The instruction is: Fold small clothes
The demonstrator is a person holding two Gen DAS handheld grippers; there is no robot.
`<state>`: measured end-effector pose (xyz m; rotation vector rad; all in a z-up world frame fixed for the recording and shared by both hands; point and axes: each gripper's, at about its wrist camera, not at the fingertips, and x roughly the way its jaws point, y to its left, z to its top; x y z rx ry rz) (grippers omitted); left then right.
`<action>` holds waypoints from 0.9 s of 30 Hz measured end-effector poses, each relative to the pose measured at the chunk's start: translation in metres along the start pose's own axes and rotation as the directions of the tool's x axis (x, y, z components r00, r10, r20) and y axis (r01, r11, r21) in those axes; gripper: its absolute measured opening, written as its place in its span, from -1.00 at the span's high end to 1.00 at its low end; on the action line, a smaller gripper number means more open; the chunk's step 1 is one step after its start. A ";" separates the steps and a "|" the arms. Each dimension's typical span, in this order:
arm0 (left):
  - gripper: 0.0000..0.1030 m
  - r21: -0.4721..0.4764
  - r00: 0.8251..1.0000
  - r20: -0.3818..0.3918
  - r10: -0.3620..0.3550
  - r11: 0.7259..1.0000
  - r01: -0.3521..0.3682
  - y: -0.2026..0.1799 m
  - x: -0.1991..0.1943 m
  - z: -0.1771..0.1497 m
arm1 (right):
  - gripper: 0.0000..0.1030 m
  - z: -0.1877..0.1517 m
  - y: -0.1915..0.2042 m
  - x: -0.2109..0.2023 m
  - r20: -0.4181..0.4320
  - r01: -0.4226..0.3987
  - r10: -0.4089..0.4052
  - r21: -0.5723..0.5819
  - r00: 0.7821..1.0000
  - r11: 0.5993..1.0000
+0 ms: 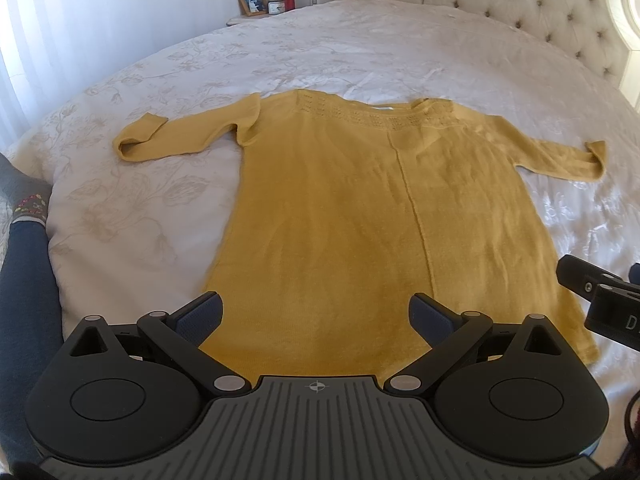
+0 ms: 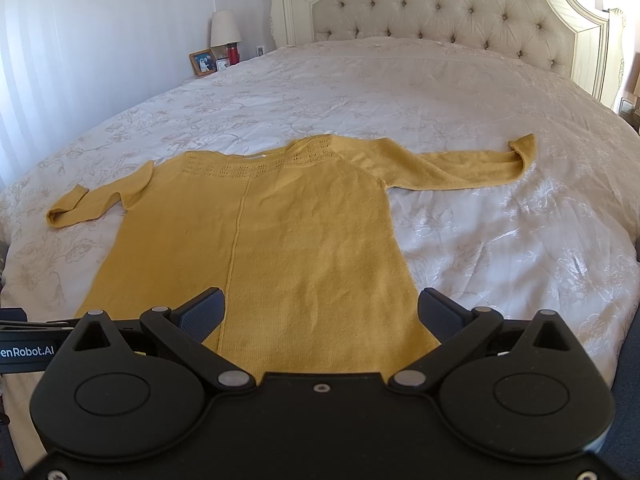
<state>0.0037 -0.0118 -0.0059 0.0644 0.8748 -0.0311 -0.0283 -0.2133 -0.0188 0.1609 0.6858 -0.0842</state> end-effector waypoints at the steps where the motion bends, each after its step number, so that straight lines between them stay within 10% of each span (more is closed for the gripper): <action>1: -0.96 0.000 1.000 0.000 -0.001 1.000 0.001 0.000 0.000 0.000 | -0.98 0.000 0.000 0.000 0.000 0.000 0.000 0.000 1.000 1.000; 27: -0.96 -0.006 1.000 -0.020 -0.019 1.000 0.019 -0.001 0.012 0.001 | -0.98 -0.001 -0.001 0.011 -0.024 0.005 -0.005 0.005 1.000 1.000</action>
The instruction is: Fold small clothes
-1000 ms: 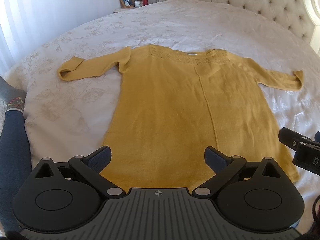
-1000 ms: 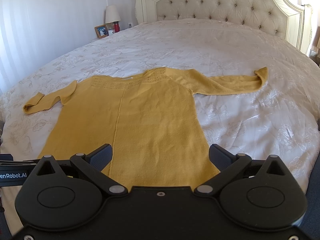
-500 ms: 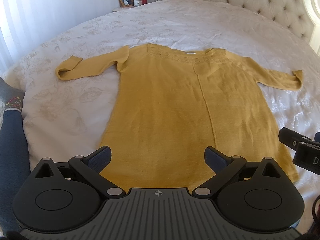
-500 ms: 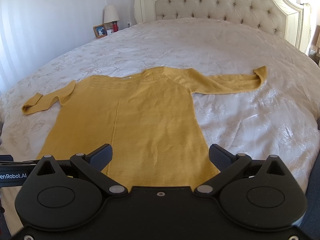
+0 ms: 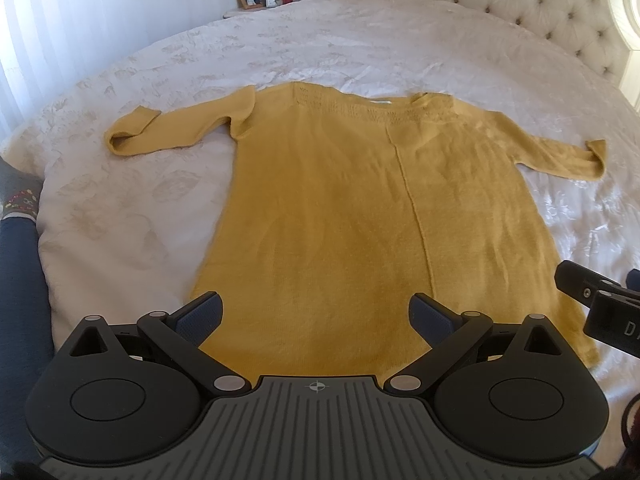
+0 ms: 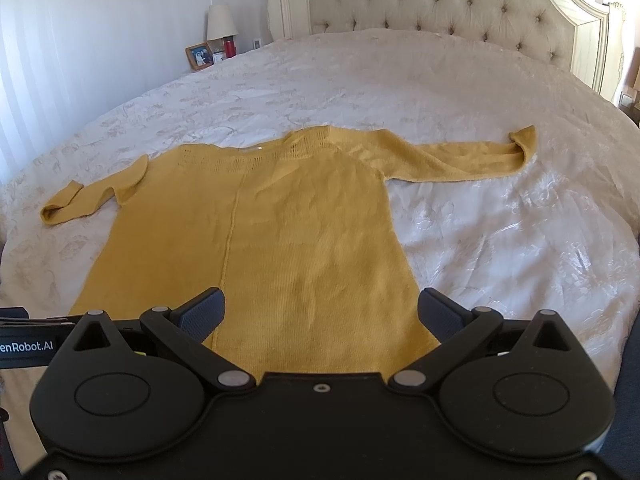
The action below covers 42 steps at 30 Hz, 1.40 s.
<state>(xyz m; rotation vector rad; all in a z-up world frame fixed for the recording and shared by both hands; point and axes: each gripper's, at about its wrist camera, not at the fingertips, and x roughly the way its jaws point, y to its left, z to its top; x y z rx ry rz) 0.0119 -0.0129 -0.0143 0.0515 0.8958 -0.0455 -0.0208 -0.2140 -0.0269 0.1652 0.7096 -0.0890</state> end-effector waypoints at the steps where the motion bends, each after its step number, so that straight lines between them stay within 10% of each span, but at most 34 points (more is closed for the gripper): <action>1: -0.96 0.000 1.000 -0.001 -0.001 1.000 0.001 0.000 0.001 0.001 | -0.98 0.000 0.000 0.001 -0.001 0.000 0.000 0.000 1.000 1.000; 8: -0.91 -0.001 0.999 -0.024 -0.022 1.000 0.022 0.002 0.013 0.002 | -0.98 -0.003 0.001 0.013 -0.035 -0.005 0.005 -0.004 0.999 1.000; 18: -0.34 -0.021 0.997 -0.078 -0.022 1.000 0.021 0.015 0.056 0.002 | -0.98 -0.018 0.009 0.058 -0.159 -0.002 -0.014 -0.103 0.987 0.995; 25: -0.34 -0.040 0.999 0.048 -0.023 0.999 0.025 0.029 0.082 0.007 | -0.98 -0.027 0.010 0.093 -0.245 0.003 -0.041 -0.156 0.969 0.988; 42: -0.34 0.051 0.996 0.084 -0.026 0.998 0.022 0.012 0.144 0.058 | -0.97 -0.011 -0.018 0.098 -0.349 -0.167 0.108 -0.146 0.931 0.975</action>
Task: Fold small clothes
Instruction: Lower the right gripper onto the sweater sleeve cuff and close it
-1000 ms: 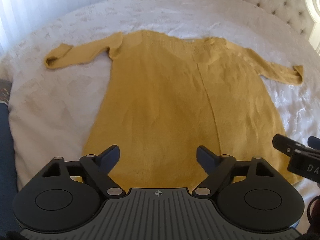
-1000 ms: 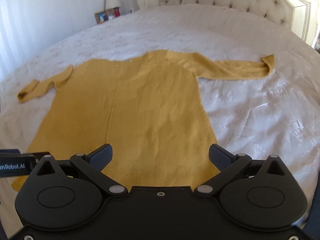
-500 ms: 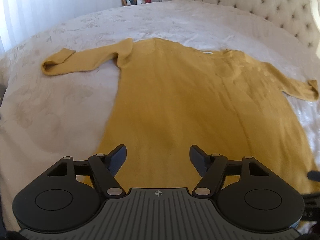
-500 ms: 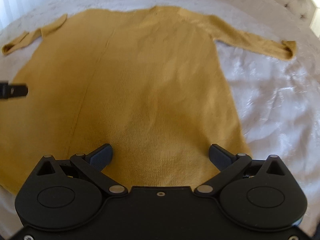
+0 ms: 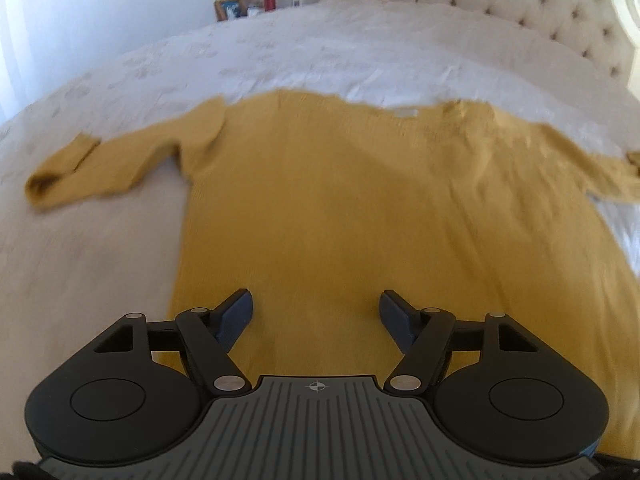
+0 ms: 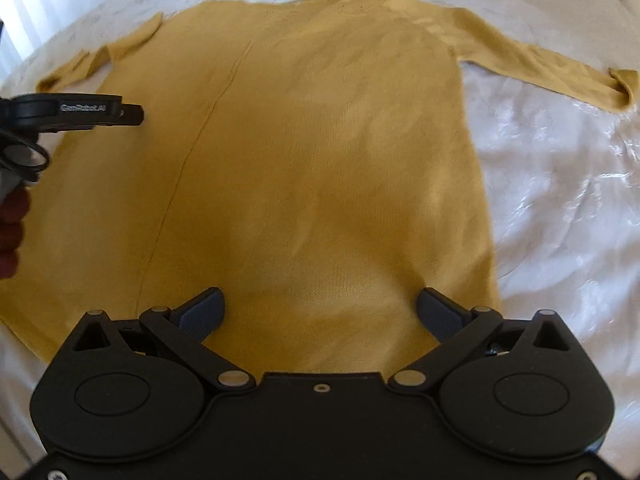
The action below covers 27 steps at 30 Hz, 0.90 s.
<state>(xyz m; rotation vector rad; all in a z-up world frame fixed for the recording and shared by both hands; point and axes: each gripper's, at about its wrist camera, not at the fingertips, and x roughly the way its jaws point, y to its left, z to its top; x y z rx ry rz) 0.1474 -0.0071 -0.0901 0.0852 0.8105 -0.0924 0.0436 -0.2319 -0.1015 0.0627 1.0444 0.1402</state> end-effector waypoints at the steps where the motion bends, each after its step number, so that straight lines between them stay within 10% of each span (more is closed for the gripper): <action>1: -0.34 0.003 1.000 0.009 0.005 1.000 -0.005 -0.001 0.002 0.006 | -0.97 0.006 -0.006 -0.007 0.021 0.001 -0.001 0.005 1.000 1.000; 8: -0.34 -0.013 0.995 0.052 0.085 0.996 -0.085 -0.009 0.032 0.043 | -0.62 0.069 -0.062 -0.027 0.173 0.158 -0.153 -0.013 0.973 0.987; 15: -0.35 0.015 0.986 0.091 0.137 0.990 -0.138 -0.022 0.064 0.063 | -0.04 0.146 -0.163 0.004 0.220 0.363 -0.374 0.090 0.901 0.927; 27: -0.61 0.023 0.973 0.161 0.165 0.985 -0.171 -0.029 0.090 0.040 | -0.02 0.210 -0.280 0.057 0.137 0.538 -0.596 0.307 0.791 0.785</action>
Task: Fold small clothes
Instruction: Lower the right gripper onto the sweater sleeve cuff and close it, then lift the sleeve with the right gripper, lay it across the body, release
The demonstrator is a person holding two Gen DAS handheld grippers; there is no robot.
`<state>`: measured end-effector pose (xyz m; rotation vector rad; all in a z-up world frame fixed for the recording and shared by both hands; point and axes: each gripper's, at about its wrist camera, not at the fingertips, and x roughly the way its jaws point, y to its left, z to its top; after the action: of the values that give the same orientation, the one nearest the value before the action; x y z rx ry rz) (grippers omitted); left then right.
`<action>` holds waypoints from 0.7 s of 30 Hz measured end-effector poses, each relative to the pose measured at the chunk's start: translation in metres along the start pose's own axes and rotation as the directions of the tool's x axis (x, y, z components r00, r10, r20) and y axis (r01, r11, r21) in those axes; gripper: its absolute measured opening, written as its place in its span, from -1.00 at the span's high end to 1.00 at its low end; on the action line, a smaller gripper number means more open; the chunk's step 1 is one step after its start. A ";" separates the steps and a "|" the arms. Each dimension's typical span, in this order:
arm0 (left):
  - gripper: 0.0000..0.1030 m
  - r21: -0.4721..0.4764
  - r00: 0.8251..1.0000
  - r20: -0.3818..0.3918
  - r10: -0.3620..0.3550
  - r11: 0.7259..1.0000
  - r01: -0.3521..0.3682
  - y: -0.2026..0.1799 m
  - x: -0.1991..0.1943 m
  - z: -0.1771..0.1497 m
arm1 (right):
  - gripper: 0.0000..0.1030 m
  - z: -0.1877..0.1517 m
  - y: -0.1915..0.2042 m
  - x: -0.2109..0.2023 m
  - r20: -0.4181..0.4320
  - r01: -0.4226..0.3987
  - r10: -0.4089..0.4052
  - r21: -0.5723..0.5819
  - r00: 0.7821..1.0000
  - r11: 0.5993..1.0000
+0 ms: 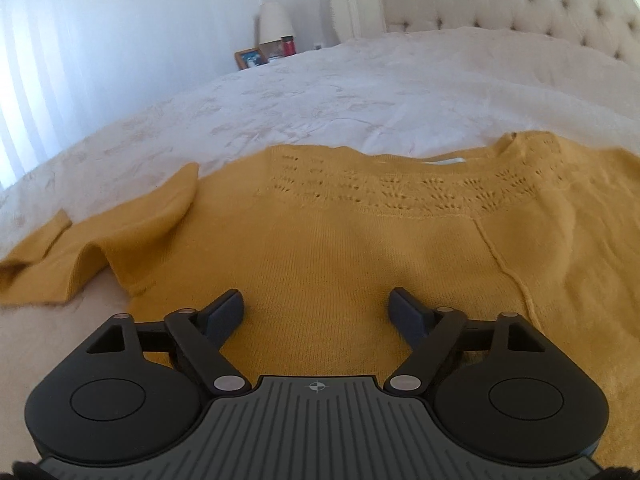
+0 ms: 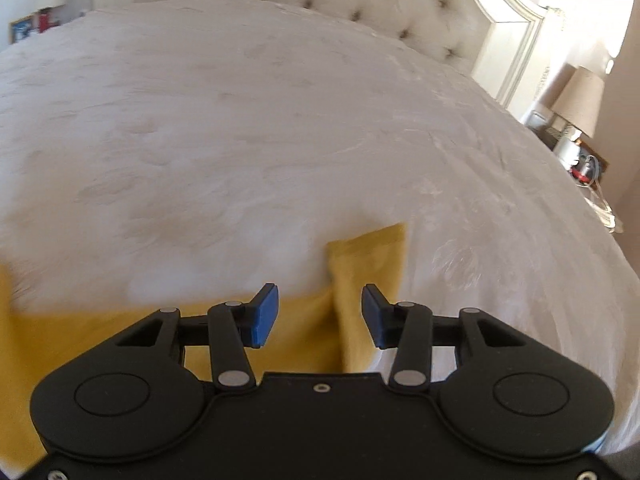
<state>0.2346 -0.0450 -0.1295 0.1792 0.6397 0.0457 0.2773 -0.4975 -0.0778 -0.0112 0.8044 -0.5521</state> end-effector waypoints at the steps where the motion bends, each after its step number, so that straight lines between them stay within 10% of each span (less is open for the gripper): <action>1: -0.64 -0.017 1.000 -0.002 -0.001 1.000 0.001 0.002 0.000 0.000 | -0.03 0.002 0.001 0.005 0.001 0.006 -0.006 0.007 1.000 1.000; 9: -0.68 -0.011 1.000 0.002 0.023 1.000 -0.023 -0.004 0.003 -0.002 | 0.12 0.007 0.000 0.052 -0.093 0.099 -0.099 0.002 0.991 0.995; 11: -0.69 -0.017 1.000 0.000 0.020 1.000 -0.020 -0.003 0.003 -0.002 | 0.75 0.002 -0.013 0.051 -0.123 0.069 -0.064 0.037 0.990 0.997; 21: -0.72 -0.021 1.000 -0.003 0.022 1.000 -0.022 -0.003 0.005 -0.002 | 0.78 0.003 -0.070 -0.060 0.001 -0.163 0.167 0.225 0.986 0.961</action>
<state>0.2377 -0.0472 -0.1342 0.1662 0.6403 0.0737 0.2127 -0.5300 -0.0197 0.2677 0.7486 -0.4825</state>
